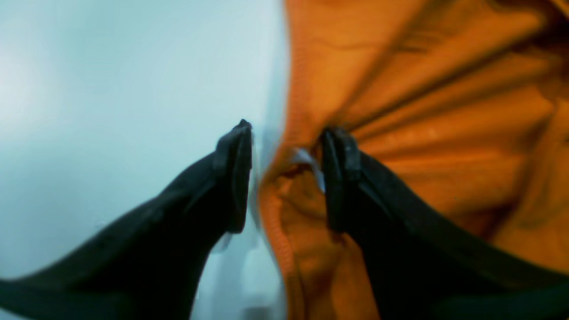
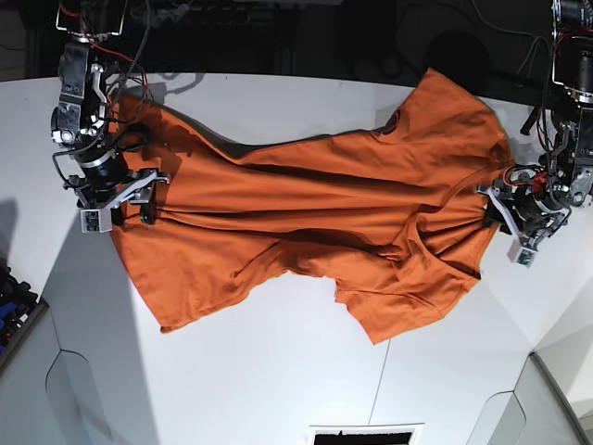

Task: Layout the t-shirt on the table in an organized manner, then fold the t-shirt properly
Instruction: 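Regrasp the shirt edges with both grippers and spread it flat, releasing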

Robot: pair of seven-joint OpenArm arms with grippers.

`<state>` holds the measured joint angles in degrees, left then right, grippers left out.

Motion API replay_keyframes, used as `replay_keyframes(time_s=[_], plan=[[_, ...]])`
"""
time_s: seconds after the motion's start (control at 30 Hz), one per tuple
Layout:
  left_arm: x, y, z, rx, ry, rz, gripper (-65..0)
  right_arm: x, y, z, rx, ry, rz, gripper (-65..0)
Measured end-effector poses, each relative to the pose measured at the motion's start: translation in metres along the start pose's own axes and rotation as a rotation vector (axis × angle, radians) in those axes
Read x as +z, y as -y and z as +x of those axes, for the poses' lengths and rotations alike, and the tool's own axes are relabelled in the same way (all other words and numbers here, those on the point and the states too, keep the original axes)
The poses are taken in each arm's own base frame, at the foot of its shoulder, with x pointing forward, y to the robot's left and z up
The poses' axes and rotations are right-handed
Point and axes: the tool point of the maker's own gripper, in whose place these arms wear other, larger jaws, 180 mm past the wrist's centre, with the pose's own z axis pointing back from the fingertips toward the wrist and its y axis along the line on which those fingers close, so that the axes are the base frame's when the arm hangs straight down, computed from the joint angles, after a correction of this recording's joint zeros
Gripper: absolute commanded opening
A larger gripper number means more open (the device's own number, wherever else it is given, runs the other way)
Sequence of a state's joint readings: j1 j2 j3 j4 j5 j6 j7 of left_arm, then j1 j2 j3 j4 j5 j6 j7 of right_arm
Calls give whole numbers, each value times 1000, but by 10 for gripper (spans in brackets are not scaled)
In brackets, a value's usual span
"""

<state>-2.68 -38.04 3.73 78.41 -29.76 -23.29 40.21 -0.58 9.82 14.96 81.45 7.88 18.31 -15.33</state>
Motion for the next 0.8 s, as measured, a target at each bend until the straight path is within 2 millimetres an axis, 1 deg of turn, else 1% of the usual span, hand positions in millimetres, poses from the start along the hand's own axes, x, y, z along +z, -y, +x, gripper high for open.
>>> replay_keyframes(time_s=[0.07, 0.17, 0.2, 0.27, 0.3, 0.43, 0.5, 0.6, 0.67, 0.73, 0.8], plan=[[8, 5, 18, -20, 51, -9, -366, 8, 3, 11, -9, 33, -7, -301], [24, -1, 45, -46, 123, 14, -366, 13, 5, 26, -26, 57, -10, -301], [29, -1, 52, -55, 146, 6, -366, 14, 5, 30, -27, 68, -9, -301], [34, 4, 55, -57, 152, -29, -366, 15, 3, 32, -24, 66, -5, -301], [35, 6, 55, -52, 148, -45, -366, 16, 3, 29, -24, 45, -3, -301], [41, 5, 47, -12, 130, -85, -366, 18, 2, 17, -14, -49, -3, -301], [47, 5, 38, 14, 138, -110, -366, 22, 2, 11, -14, -86, -4, -301], [60, 5, 10, 69, 130, -146, -366, 37, 1, 11, -37, -76, 5, -301], [69, -1, -10, 107, 114, -143, -366, 49, 4, 9, -44, -83, 13, -301], [79, -8, -25, 160, 115, -137, -366, 58, 5, 7, -59, -78, 26, -301], [89, -14, -42, 212, 100, -127, -366, 66, 6, 0, -78, -84, 37, -301]])
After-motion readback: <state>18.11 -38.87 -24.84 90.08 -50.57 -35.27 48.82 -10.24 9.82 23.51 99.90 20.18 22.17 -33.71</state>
